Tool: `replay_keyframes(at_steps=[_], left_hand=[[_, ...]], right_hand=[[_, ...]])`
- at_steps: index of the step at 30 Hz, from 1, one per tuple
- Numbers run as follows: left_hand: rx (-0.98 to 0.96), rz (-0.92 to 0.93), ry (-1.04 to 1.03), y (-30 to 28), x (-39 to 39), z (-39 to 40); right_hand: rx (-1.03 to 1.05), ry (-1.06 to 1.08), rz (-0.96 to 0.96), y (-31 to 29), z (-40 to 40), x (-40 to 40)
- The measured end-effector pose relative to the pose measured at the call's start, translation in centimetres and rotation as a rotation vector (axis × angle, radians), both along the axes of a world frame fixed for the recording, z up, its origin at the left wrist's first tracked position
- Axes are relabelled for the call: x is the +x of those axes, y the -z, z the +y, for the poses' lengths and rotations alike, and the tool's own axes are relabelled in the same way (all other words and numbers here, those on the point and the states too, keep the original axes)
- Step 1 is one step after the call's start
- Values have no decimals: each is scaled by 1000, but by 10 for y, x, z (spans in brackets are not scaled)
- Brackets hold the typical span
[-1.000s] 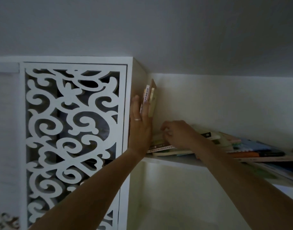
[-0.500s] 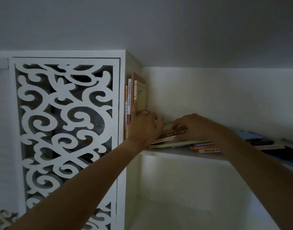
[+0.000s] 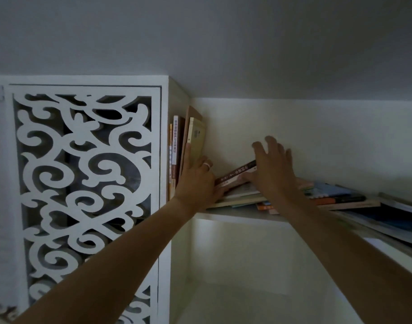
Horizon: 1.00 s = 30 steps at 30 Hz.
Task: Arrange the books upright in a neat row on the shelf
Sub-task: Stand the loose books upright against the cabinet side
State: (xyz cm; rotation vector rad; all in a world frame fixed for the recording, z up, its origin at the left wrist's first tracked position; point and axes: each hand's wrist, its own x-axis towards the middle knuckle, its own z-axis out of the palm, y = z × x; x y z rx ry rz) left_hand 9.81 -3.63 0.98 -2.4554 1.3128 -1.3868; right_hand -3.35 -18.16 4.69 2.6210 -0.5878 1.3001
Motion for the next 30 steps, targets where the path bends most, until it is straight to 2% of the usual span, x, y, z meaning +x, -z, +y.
replay_keyframes(at_steps=[1, 3, 5, 9, 13, 15, 17, 20, 25, 30], left_hand=[[-18, -14, -15, 1, 0, 0], [-85, -22, -9, 4, -2, -2], [-204, -25, 38, 8, -2, -6], [-379, -56, 74, 19, 4, -9], [-527, -73, 165, 25, 18, -4], [-511, -90, 139, 31, 33, -4], [-415, -198, 85, 39, 53, -1], [-487, -315, 178, 43, 67, 11], [-564, -288, 292, 42, 60, 17], [-564, -255, 318, 44, 64, 17]], right_hand=[[60, 12, -97, 2, 6, 2], [323, -30, -255, 6, 16, 9], [588, -162, -340, 9, 24, 16], [792, -369, -177, 13, 43, 25], [744, -538, -177, 11, 61, 41], [668, -600, -153, 8, 66, 49], [576, -645, -115, 4, 70, 59], [499, -692, -50, 2, 76, 75], [483, -732, -54, 8, 76, 82], [499, -756, -152, 7, 73, 80]])
